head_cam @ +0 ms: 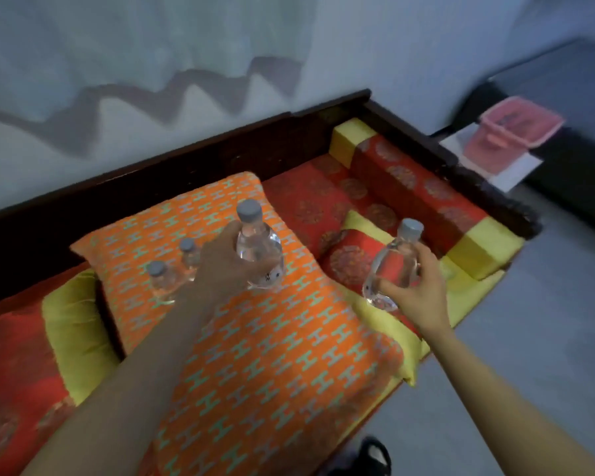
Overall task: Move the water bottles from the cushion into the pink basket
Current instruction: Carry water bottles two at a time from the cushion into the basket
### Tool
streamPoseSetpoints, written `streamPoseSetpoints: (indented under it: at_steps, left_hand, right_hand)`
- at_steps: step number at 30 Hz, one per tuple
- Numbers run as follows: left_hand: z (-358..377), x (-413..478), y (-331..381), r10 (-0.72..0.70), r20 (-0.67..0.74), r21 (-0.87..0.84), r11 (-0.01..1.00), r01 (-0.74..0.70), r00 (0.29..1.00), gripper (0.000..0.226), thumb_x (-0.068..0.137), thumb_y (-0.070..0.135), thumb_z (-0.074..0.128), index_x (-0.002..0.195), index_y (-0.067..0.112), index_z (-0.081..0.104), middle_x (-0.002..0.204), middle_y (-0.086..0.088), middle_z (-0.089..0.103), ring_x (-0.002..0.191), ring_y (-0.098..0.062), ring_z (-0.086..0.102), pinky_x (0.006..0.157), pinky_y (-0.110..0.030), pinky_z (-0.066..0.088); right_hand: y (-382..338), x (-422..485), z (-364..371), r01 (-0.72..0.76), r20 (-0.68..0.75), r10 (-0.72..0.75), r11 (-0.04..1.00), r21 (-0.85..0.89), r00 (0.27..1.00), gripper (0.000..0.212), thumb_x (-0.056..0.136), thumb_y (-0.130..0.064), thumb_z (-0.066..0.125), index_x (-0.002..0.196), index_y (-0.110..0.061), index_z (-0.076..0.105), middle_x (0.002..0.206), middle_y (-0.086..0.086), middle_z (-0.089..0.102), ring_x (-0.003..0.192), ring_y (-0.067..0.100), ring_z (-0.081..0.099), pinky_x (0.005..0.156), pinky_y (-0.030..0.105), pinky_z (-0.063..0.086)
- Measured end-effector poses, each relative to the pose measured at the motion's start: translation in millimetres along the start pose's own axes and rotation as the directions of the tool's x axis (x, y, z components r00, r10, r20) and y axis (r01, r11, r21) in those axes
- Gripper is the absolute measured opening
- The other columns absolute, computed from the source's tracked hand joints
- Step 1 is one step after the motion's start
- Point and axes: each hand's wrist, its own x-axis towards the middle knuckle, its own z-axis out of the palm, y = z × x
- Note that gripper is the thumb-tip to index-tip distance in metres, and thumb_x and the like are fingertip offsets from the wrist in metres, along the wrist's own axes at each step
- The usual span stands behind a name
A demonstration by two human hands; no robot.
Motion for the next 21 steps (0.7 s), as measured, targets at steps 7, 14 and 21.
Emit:
streamPoseSetpoints:
  at_steps: [7,14,21]
  left_hand:
    - [142.2,11.7,107.0,0.143,0.121,0.033,0.989,-0.147,0.982,0.056,0.053,0.047,0.084,0.099,0.029,0.059,0.091,0.012,0.068,0.087,-0.011,0.064,0.075,-0.032,0.051]
    - [309.2,22.2,243.3,0.197,0.188,0.017,0.979,-0.203,0.962,0.057,0.053,0.044,0.086,0.100,0.027,0.058,0.092,0.011,0.064,0.086,-0.012,0.062,0.070,-0.027,0.046]
    - [415.7,37.7,329.0,0.215,0.218,-0.029,0.976,-0.214,0.952,0.062,0.051,0.045,0.088,0.103,0.024,0.060,0.096,0.006,0.069,0.087,-0.011,0.064,0.079,-0.033,0.053]
  right_hand:
    - [71.5,14.4,-160.8,-0.069,-0.172,0.061,0.997,-0.043,0.983,0.065,0.060,-0.025,0.085,0.117,-0.025,0.055,0.113,-0.002,0.056,0.099,0.014,0.052,0.071,0.020,0.041]
    - [149.7,61.0,-337.3,-0.046,-0.251,0.010,0.990,-0.137,0.968,0.076,0.060,-0.030,0.088,0.126,-0.022,0.052,0.116,-0.003,0.054,0.102,0.015,0.053,0.076,0.022,0.040]
    - [210.6,116.4,-441.9,-0.065,-0.331,0.012,0.986,-0.150,0.944,0.079,0.060,-0.032,0.086,0.129,-0.024,0.048,0.111,-0.007,0.049,0.102,0.016,0.051,0.084,0.031,0.043]
